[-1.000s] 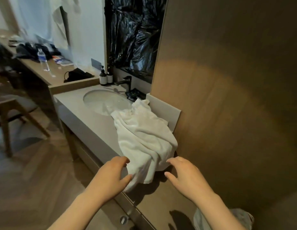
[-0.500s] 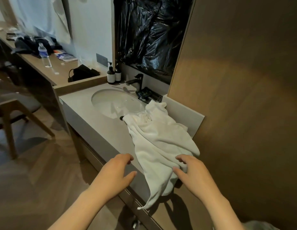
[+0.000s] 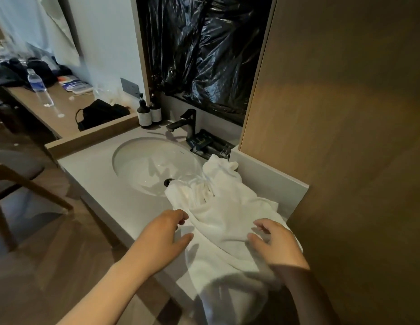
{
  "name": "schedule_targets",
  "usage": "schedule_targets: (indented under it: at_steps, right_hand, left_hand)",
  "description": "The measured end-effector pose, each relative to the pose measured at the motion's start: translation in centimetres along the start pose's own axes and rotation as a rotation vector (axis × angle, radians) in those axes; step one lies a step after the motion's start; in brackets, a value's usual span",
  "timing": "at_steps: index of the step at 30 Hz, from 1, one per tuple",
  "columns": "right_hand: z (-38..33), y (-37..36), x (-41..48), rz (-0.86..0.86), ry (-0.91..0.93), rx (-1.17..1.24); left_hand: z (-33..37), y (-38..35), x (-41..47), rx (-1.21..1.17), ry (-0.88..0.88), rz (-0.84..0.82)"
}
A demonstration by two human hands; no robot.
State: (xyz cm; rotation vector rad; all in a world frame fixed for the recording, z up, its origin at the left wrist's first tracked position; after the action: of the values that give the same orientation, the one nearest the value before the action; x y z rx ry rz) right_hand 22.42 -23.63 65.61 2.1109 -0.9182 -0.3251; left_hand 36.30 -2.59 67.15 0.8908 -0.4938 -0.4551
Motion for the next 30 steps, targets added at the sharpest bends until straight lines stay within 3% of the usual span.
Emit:
schedule_targets:
  at_steps: [18, 24, 30]
  right_hand:
    - [4.2, -2.2, 5.6, 0.161, -0.291, -0.036]
    - [2.7, -4.1, 5.8, 0.223, -0.39, -0.022]
    - [0.3, -5.4, 6.9, 0.222, -0.374, -0.046]
  left_hand:
    - [0.7, -8.9, 13.0, -0.085, -0.233, -0.232]
    - [-1.2, -10.6, 16.4, -0.097, -0.336, -0.354]
    - [-1.6, -11.8, 16.8, -0.153, -0.401, -0.484]
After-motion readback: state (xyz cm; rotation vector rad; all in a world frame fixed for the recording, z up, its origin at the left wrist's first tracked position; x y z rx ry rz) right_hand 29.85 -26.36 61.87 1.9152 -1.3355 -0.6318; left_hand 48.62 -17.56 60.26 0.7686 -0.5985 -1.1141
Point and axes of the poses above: each hand's wrist, its own x-axis towards the middle knuckle, its own y-axis out of the back of the hand, z = x × y, the point moved 7 cm from there along x, towards the middle knuckle, and after that the axes turned 14 degrees about z, right-handed, at the moved point
